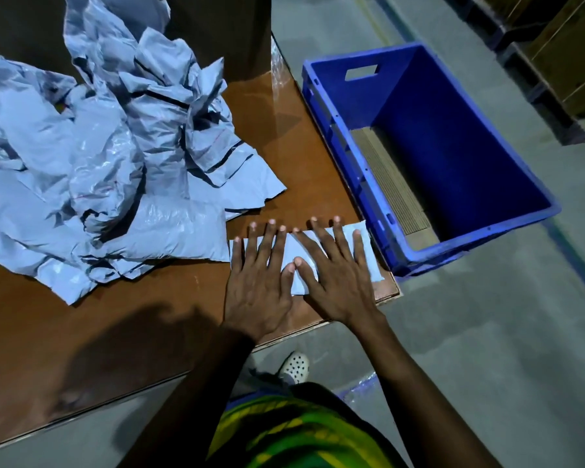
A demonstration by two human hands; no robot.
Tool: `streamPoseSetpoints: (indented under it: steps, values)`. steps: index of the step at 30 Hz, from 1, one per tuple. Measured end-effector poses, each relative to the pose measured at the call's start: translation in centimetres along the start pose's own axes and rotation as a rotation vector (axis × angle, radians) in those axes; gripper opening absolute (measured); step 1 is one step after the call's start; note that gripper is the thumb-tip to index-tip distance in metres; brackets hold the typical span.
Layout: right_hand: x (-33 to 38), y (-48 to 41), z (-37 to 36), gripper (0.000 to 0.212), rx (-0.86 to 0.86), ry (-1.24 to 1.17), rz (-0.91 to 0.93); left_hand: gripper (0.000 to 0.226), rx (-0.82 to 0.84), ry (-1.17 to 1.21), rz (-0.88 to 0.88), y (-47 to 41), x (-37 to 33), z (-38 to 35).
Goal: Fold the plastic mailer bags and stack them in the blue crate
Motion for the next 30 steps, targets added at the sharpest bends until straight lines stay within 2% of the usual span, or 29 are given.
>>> streamPoseSetpoints:
  steps: [6, 10, 14, 20, 24, 27, 30]
  values:
    - [-0.9, -0.3, 0.4, 0.058, 0.056, -0.011, 0.023, 0.060, -0.044, 0.013, 0.010, -0.1, 0.1, -0.2]
    - [-1.5, -1.7, 1.6, 0.058, -0.020, 0.089, 0.133, 0.060, -0.061, 0.006, 0.019, -0.3, 0.1, -0.2]
    - [-3.0, -2.0, 1.3, 0.057, 0.097, 0.010, 0.213, 0.061, -0.078, 0.000, 0.000, -0.2, 0.4, -0.5]
    - [-3.5, -2.4, 1.1, 0.057, 0.141, -0.035, 0.170, 0.061, -0.118, 0.052, 0.003, -0.2, 0.9, -0.9]
    - [-3.2, -2.2, 1.7, 0.060, 0.145, -0.093, 0.158, 0.062, -0.064, 0.084, -0.033, -0.1, 1.1, -0.3]
    - [-3.0, -1.7, 3.0, 0.067, 0.061, -0.265, 0.164, 0.063, -0.062, 0.165, -0.019, 0.0, 1.2, 0.1]
    - [-2.7, 0.6, 4.4, 0.067, -0.097, -0.310, 0.187, 0.044, -0.237, 0.310, -0.084, 1.0, 1.3, 0.8]
Point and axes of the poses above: each hand's wrist, its own y-axis away from the middle knuckle, its own z-axis out of the back of the hand, x = y × z, the point moved 2 cm from there along -y, towards the middle knuckle, and after that the axes turned 3 degrees about -y, right-handed, at the moved point
